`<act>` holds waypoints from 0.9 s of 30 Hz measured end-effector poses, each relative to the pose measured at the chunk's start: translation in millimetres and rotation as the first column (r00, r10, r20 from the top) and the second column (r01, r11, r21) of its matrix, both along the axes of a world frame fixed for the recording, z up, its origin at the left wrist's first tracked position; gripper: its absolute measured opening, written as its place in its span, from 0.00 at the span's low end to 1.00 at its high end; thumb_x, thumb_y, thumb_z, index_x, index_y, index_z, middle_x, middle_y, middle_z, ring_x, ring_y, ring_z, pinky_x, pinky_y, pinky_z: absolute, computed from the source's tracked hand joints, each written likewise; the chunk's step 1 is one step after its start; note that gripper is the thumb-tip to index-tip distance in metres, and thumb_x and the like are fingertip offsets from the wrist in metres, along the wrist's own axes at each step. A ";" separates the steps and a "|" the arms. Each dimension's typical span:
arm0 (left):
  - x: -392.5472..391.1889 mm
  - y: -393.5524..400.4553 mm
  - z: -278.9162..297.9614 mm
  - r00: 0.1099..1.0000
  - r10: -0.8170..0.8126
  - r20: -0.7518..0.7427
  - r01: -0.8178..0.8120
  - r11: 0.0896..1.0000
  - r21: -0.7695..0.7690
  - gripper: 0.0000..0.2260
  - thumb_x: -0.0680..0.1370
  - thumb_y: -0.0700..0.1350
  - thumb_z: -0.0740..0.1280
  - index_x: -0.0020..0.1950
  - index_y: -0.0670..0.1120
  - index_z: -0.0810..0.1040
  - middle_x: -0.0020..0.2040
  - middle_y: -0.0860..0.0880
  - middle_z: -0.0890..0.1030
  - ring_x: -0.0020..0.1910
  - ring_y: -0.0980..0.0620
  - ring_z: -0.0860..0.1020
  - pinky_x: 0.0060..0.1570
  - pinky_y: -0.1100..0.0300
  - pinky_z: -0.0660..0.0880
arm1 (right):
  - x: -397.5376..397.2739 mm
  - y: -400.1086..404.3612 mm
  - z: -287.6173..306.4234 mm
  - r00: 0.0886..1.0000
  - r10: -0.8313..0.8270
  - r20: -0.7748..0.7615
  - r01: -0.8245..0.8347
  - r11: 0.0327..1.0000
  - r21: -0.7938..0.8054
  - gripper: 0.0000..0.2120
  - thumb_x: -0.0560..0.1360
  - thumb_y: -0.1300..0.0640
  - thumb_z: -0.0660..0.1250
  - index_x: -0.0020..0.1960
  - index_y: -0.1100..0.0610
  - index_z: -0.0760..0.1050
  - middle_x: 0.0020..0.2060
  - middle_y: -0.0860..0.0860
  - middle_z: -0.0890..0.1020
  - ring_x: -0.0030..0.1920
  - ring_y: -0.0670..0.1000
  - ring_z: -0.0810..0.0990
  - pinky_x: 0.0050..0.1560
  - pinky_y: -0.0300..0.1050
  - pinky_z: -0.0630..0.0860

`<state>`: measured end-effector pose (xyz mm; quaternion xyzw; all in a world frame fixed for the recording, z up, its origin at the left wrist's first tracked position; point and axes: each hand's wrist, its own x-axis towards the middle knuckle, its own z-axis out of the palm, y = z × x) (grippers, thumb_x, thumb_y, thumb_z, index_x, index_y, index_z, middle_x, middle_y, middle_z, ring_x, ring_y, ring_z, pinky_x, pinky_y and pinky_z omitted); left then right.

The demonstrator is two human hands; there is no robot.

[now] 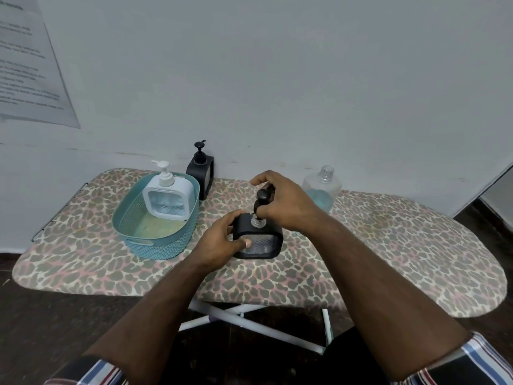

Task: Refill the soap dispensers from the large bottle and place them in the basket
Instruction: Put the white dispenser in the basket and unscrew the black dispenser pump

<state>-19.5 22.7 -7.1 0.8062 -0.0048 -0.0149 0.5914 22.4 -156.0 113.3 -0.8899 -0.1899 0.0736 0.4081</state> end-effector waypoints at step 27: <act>-4.8 -4.5 4.5 0.999 0.030 -0.028 -0.032 0.998 -0.053 0.28 0.75 0.33 0.74 0.68 0.58 0.74 0.62 0.59 0.80 0.66 0.53 0.77 0.64 0.50 0.78 | -24.6 -68.0 -84.9 0.895 -0.418 0.153 0.368 0.889 0.272 0.15 0.67 0.67 0.77 0.44 0.50 0.79 0.45 0.46 0.79 0.45 0.36 0.78 0.45 0.25 0.71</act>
